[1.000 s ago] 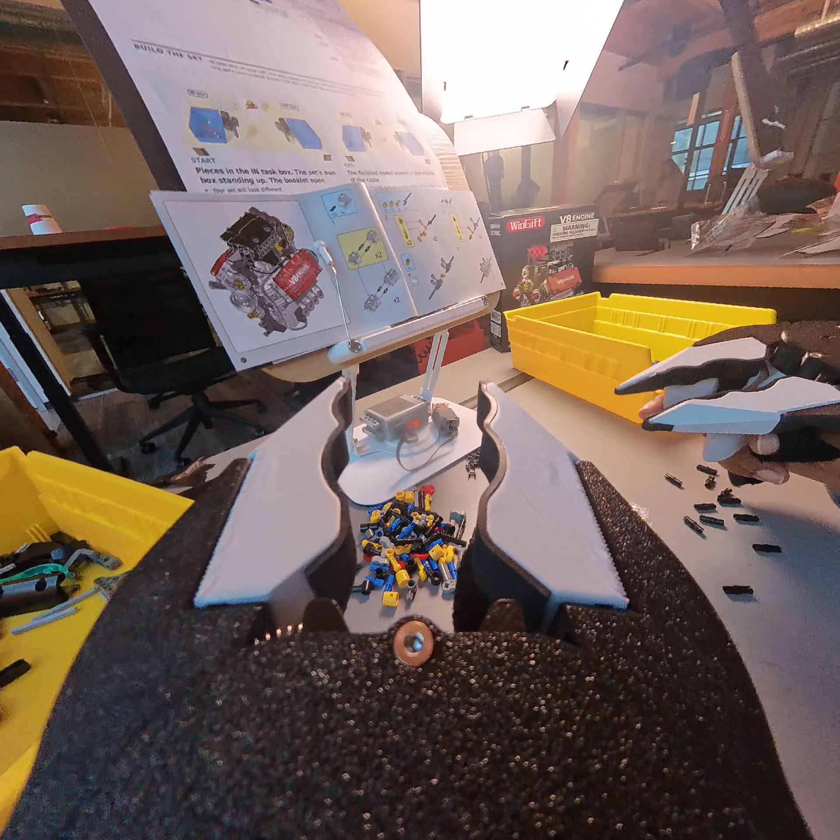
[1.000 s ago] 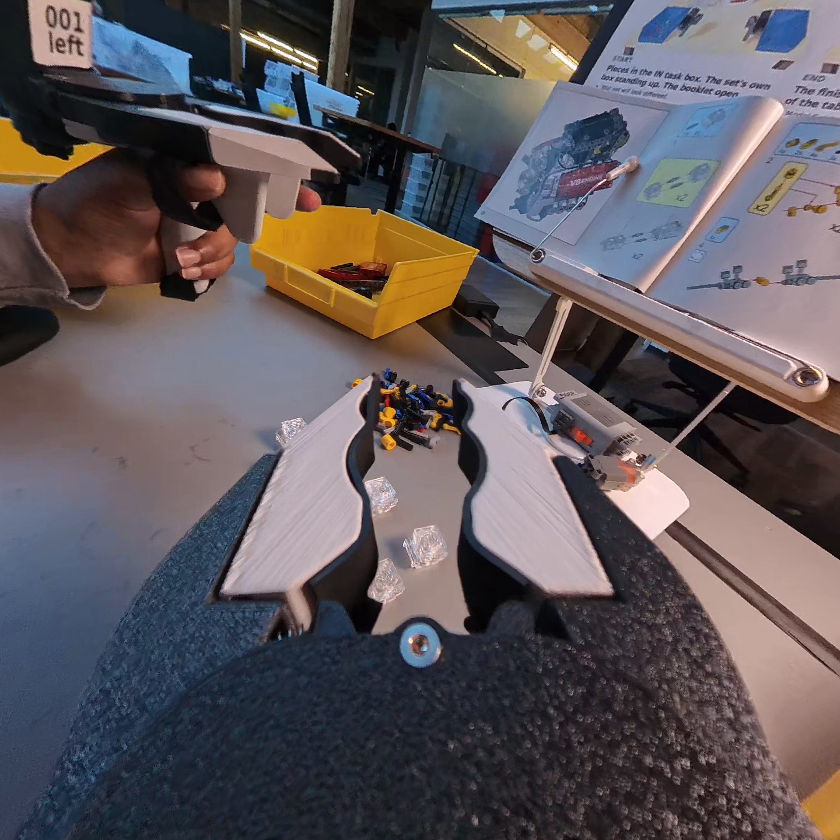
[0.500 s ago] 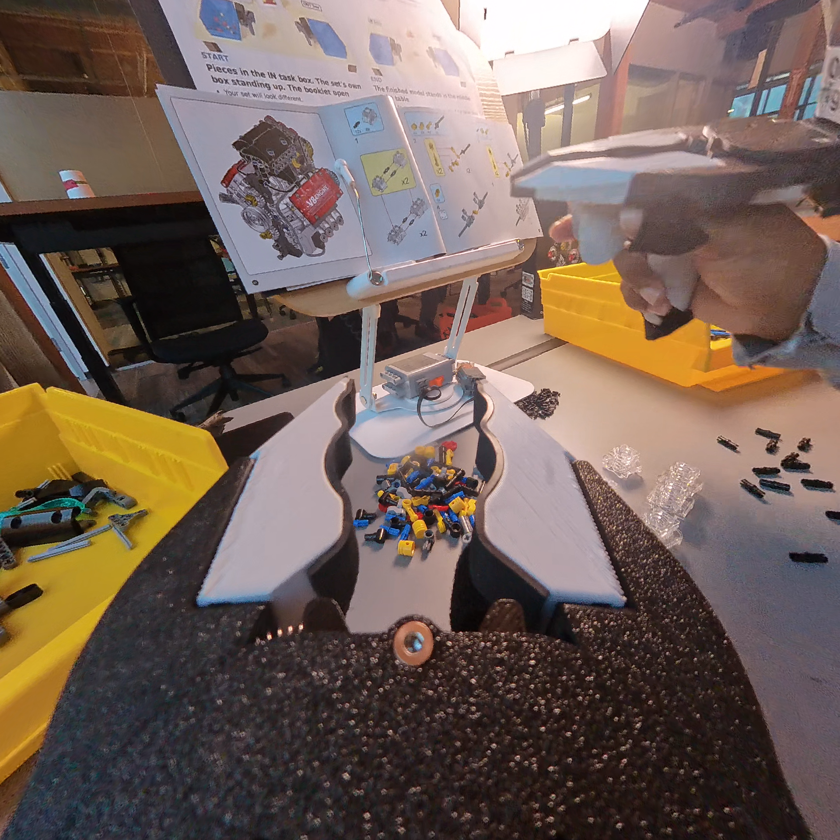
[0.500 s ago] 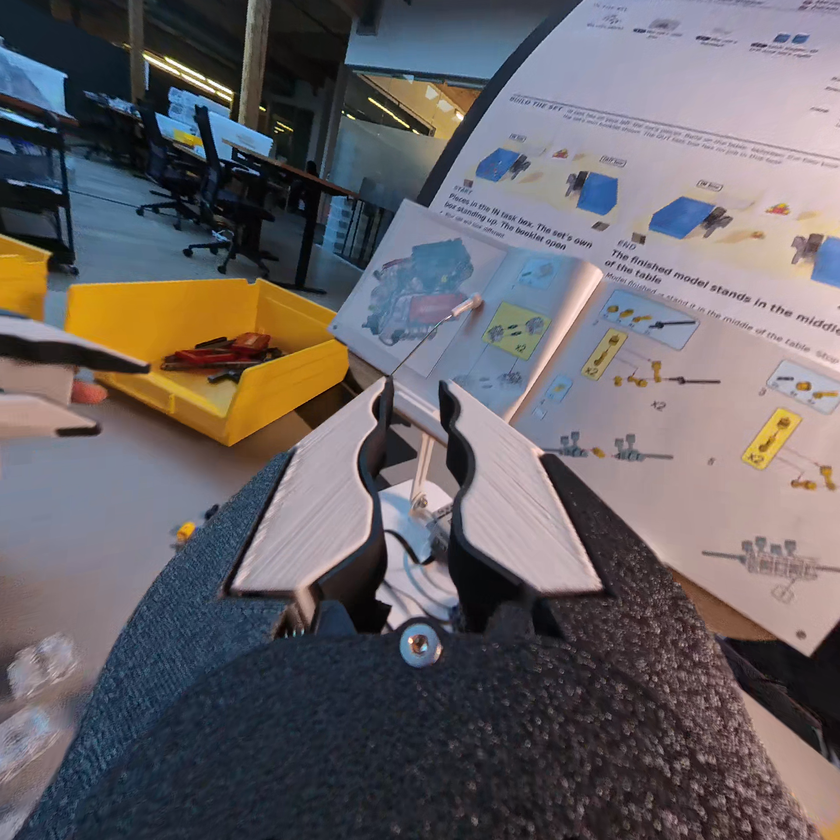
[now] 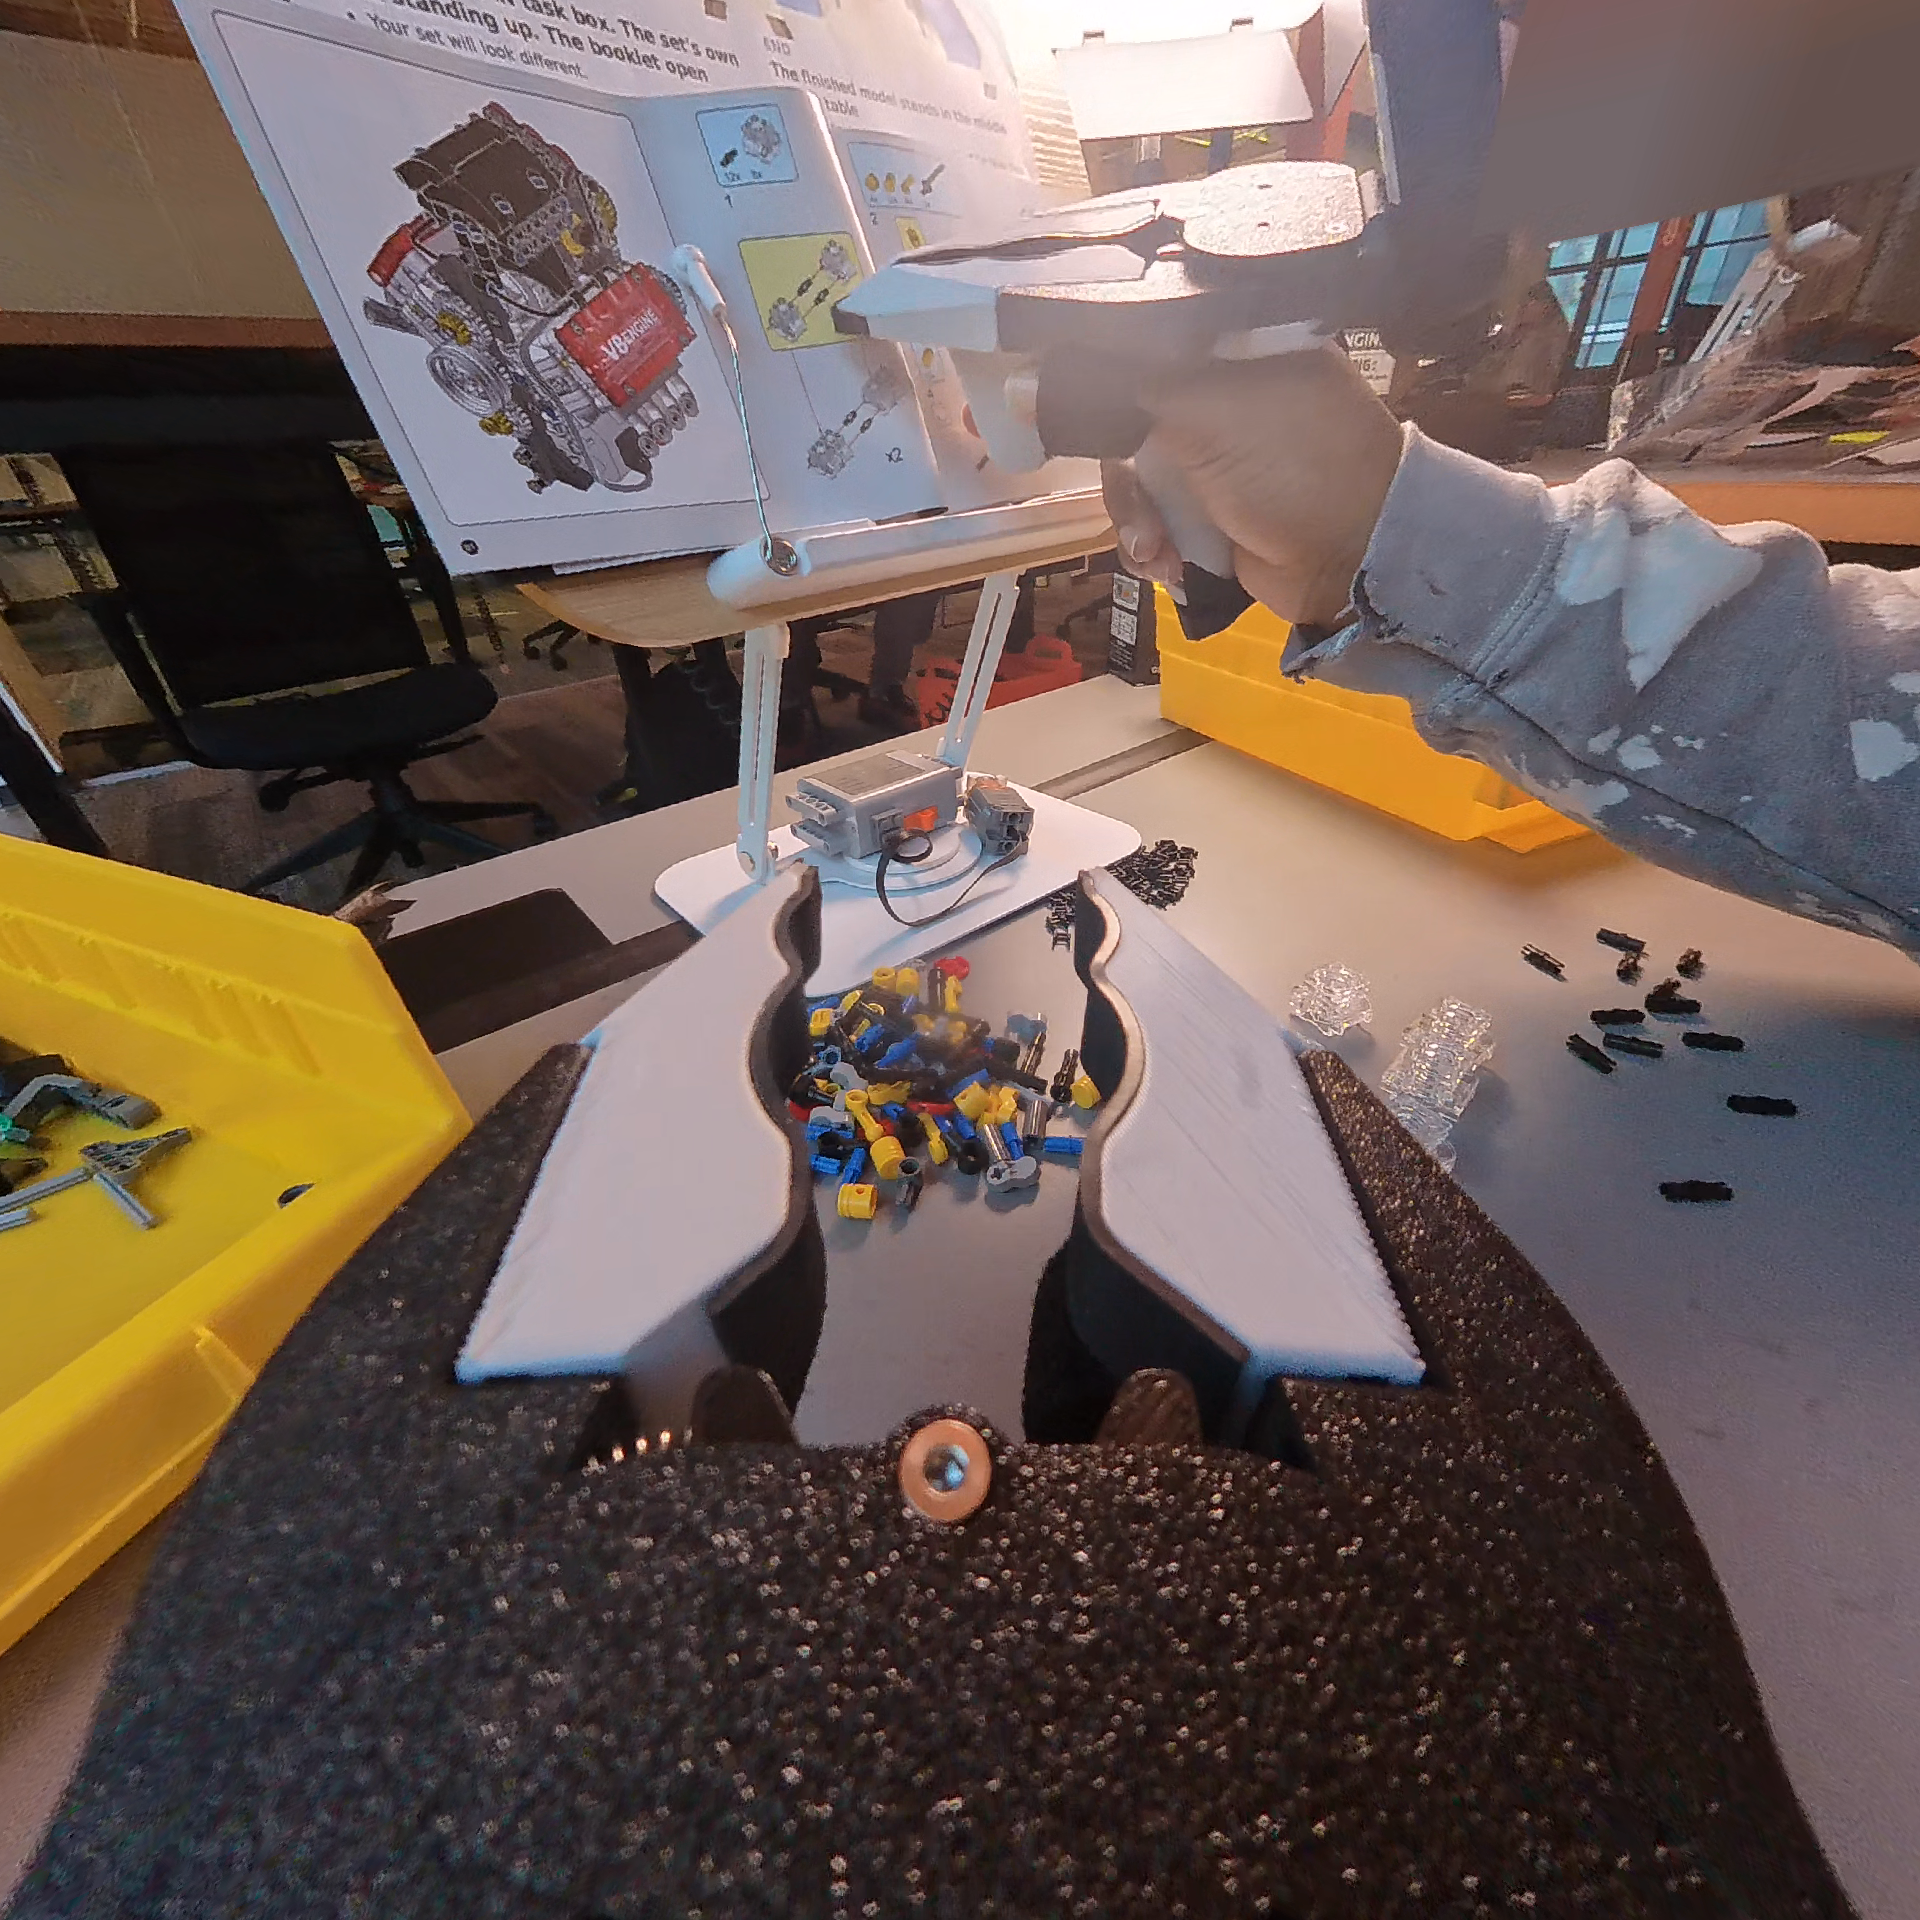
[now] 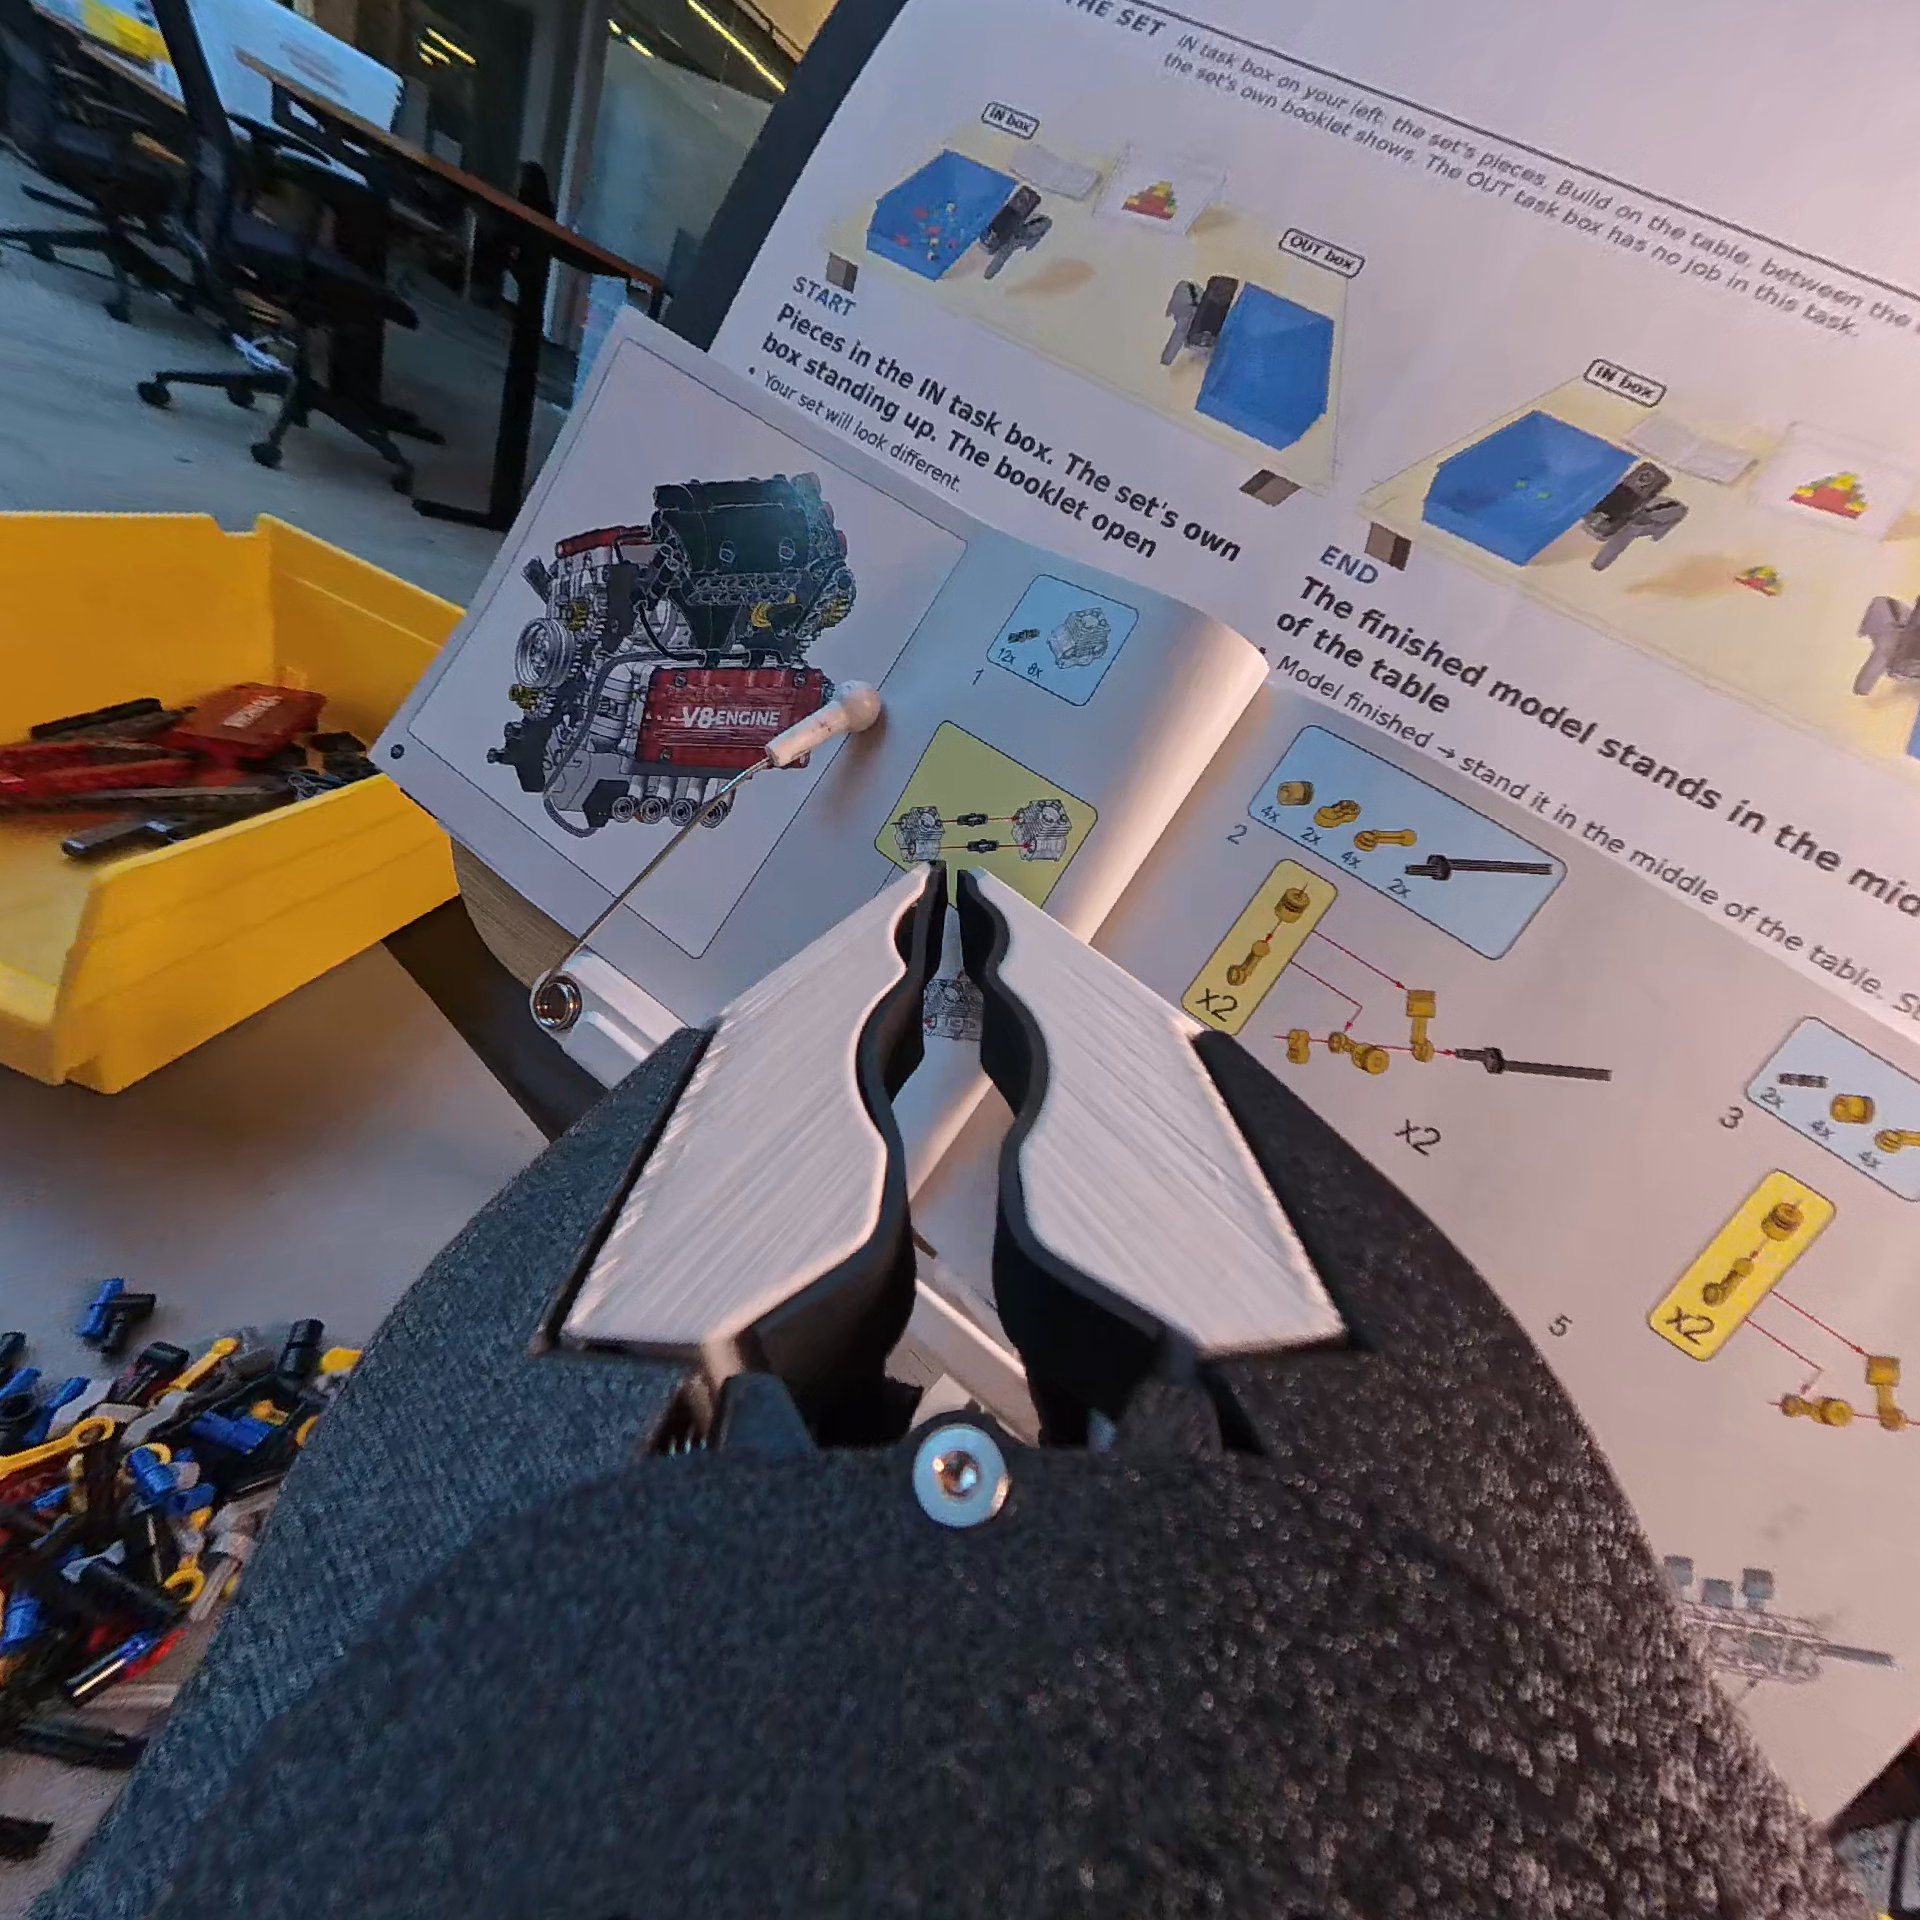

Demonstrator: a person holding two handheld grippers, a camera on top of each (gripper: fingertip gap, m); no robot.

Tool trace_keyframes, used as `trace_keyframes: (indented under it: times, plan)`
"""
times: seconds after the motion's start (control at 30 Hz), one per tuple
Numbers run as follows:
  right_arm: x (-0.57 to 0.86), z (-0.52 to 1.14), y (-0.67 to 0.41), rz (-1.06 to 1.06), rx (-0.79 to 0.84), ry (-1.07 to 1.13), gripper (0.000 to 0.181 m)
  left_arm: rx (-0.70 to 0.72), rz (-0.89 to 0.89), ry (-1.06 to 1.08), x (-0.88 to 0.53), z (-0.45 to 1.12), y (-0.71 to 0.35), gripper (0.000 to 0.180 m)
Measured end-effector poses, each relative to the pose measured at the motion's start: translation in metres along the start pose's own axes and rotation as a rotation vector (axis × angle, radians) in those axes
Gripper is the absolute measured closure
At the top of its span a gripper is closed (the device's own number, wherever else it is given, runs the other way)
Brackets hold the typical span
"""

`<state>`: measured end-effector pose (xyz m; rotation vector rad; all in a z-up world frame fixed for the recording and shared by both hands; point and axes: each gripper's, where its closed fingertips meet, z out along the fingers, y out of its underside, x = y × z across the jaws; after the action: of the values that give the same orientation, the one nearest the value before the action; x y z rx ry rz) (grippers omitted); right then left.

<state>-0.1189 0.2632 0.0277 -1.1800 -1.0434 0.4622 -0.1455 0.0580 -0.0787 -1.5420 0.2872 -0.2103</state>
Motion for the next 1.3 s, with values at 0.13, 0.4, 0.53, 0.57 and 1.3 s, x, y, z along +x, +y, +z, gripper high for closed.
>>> trace_keyframes:
  times: [0.13, 0.4, 0.53, 0.57, 1.3]
  plan:
    - [0.002, 0.001, 0.001, -0.017, -0.005, 0.009, 0.180, -0.020, -0.008, 0.029, 0.006, 0.000, 0.003, 0.136]
    - [0.003, 0.004, -0.002, -0.001, 0.001, 0.011, 0.180, -0.050, -0.003, 0.055, 0.011, 0.001, 0.009, 0.139]
    - [0.003, 0.004, -0.002, 0.001, 0.003, 0.016, 0.179, -0.059, -0.011, 0.051, 0.009, 0.001, 0.010, 0.138]
    - [0.003, 0.003, -0.002, 0.001, 0.003, 0.017, 0.179, -0.061, -0.015, 0.051, 0.009, 0.001, 0.011, 0.138]
    - [0.003, 0.005, -0.004, 0.018, -0.007, 0.016, 0.180, -0.080, -0.034, 0.061, 0.011, 0.003, 0.014, 0.139]
